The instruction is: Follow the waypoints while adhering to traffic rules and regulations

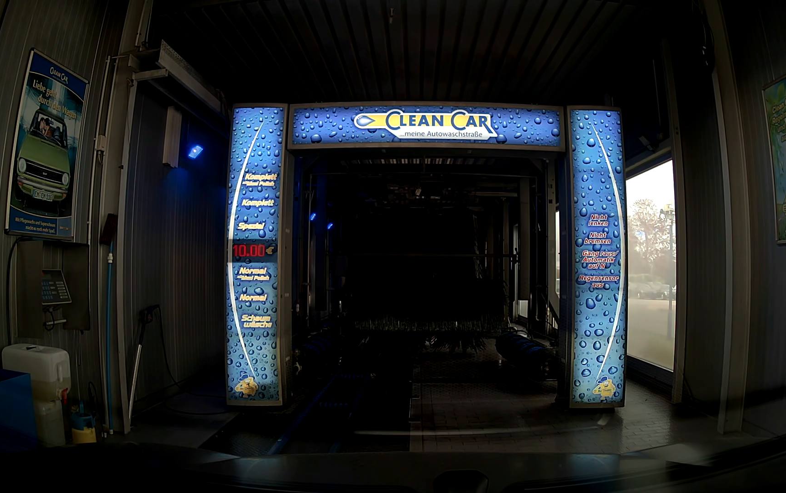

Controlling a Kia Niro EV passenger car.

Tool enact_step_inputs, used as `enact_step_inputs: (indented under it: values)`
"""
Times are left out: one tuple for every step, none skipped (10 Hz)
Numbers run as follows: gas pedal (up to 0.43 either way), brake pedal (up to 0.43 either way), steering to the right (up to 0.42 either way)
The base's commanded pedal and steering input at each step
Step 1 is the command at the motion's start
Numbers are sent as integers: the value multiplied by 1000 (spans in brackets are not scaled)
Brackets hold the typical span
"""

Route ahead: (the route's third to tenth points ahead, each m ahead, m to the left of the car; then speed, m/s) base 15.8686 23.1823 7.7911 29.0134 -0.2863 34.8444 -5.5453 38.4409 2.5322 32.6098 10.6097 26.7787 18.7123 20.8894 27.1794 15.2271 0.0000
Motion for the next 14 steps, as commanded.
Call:
enact_step_inputs:
  values:
    - [0, 0, -14]
    - [0, 0, -14]
    - [0, 0, -15]
    - [0, 0, -14]
    - [0, 0, -14]
    - [0, 0, -14]
    - [0, 0, -15]
    - [0, 6, -14]
    - [0, 0, -14]
    - [0, 0, -15]
    - [0, 6, -14]
    - [0, 0, -14]
    - [0, 0, -14]
    - [0, 6, -14]
